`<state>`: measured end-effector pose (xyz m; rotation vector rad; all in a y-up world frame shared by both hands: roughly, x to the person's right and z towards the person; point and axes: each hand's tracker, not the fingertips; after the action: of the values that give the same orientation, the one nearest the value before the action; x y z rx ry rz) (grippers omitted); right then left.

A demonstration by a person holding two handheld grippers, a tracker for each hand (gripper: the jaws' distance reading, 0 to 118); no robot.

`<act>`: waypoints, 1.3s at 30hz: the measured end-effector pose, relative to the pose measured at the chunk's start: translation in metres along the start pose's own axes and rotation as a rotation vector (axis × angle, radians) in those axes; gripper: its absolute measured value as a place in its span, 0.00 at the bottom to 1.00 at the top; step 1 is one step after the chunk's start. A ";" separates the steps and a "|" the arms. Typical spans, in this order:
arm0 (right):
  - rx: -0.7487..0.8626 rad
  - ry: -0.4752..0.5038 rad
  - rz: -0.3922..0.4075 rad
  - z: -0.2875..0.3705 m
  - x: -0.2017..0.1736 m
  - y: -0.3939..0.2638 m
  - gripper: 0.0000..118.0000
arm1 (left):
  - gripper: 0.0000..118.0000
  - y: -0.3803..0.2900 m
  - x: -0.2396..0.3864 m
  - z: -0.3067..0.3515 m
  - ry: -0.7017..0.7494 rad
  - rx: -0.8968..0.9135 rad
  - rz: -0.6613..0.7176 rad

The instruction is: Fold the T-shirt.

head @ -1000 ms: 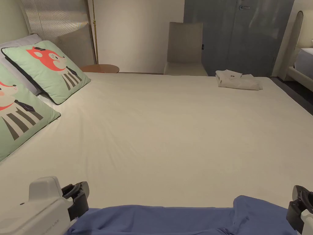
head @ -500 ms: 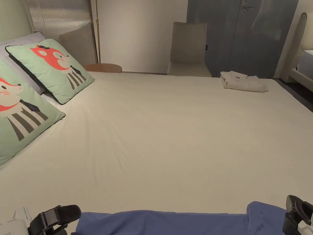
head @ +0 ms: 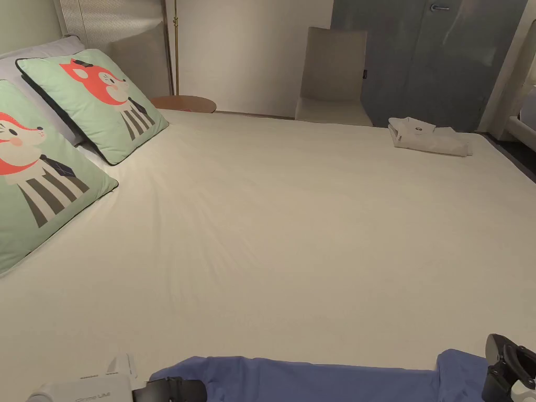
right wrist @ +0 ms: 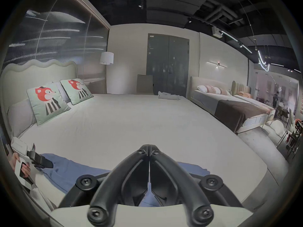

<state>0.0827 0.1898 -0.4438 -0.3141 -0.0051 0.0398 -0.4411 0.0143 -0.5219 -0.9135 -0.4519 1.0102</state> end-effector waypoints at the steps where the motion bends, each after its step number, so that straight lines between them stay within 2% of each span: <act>1: 0.006 0.001 0.005 0.001 0.000 0.001 0.01 | 0.09 -0.015 0.010 0.001 -0.025 0.005 0.034; 4: 0.018 -0.002 0.010 0.003 0.005 0.004 0.01 | 0.09 -0.008 0.006 0.032 0.043 0.060 -0.048; 6: 0.025 -0.005 0.006 0.004 0.006 0.005 0.01 | 0.09 -0.016 0.018 0.055 0.054 0.093 -0.029; 12: 0.015 0.013 -0.023 0.004 0.008 -0.001 0.01 | 0.09 -0.011 0.019 0.119 0.217 0.237 -0.021; 15: 0.005 0.039 -0.036 0.002 0.004 -0.005 0.01 | 0.09 -0.018 0.053 0.119 0.177 0.206 -0.111; 18: 0.005 0.059 -0.038 0.002 0.001 -0.006 0.01 | 0.09 -0.022 0.100 0.099 0.136 0.175 -0.248; 23: 0.021 0.073 -0.052 0.009 0.004 -0.007 0.01 | 0.08 -0.039 0.172 0.023 0.094 0.048 -0.425; 28: 0.031 0.048 -0.091 0.022 0.025 -0.010 0.01 | 0.08 -0.067 0.192 -0.077 0.269 -0.096 -0.571; 30: 0.039 0.029 -0.095 0.027 0.033 -0.010 0.01 | 0.08 -0.081 0.189 -0.111 0.340 -0.126 -0.572; 32: 0.043 0.014 -0.101 0.031 0.042 -0.010 0.01 | 0.09 -0.093 0.187 -0.136 0.344 -0.143 -0.569; 33: 0.045 0.008 -0.108 0.033 0.046 -0.010 0.01 | 0.22 -0.101 0.187 -0.144 0.350 -0.144 -0.574; 35: 0.050 -0.010 -0.115 0.035 0.053 -0.011 0.01 | 0.55 -0.108 0.188 -0.149 0.346 -0.147 -0.580; 36: 0.051 -0.016 -0.120 0.037 0.056 -0.012 0.01 | 0.74 -0.109 0.191 -0.146 0.272 -0.151 -0.561; 37: 0.053 -0.020 -0.128 0.038 0.060 -0.012 0.01 | 0.85 -0.112 0.196 -0.140 0.199 -0.139 -0.543; 38: 0.053 -0.025 -0.134 0.038 0.062 -0.013 0.01 | 0.91 -0.112 0.200 -0.134 0.151 -0.121 -0.540; 39: 0.052 -0.028 -0.139 0.038 0.064 -0.013 0.01 | 0.91 -0.112 0.204 -0.126 0.107 -0.084 -0.547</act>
<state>0.1469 0.1914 -0.4033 -0.2610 -0.0539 -0.0938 -0.1955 0.1124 -0.5163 -0.8484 -0.6151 0.4445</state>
